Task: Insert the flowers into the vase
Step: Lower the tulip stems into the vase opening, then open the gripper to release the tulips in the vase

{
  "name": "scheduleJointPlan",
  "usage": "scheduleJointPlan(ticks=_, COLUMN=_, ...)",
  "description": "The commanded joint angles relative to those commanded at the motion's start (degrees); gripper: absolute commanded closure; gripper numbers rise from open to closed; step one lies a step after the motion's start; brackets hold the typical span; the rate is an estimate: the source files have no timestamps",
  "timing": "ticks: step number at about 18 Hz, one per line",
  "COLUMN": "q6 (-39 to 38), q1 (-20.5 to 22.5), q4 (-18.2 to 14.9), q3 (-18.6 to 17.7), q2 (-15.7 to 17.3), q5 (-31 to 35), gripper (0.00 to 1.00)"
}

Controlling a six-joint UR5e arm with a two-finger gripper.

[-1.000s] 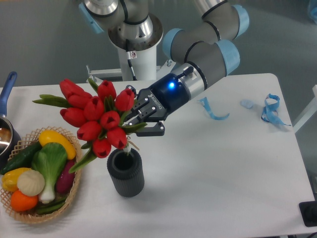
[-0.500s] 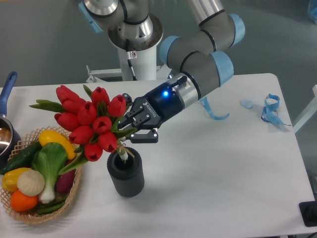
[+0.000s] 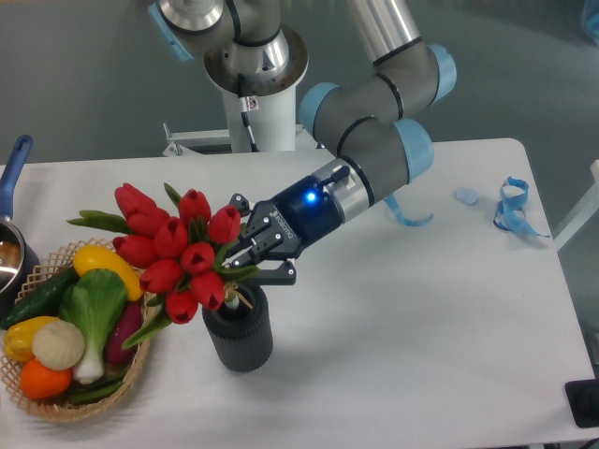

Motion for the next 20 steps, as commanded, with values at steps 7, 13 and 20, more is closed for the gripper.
scheduleJointPlan(ticks=7, q6=0.26, q1=0.18, q4=-0.09, q3=-0.96, q2=-1.94, q5=0.44, gripper=0.82)
scheduleJointPlan(ticks=13, q6=1.76, q1=0.79, q4=-0.09, q3=-3.25, q2=-2.29, q5=0.53, gripper=0.81)
scheduleJointPlan(ticks=20, q6=6.32, q1=0.7, q4=-0.09, q3=-4.75, q2=-3.96, q5=1.23, gripper=0.8)
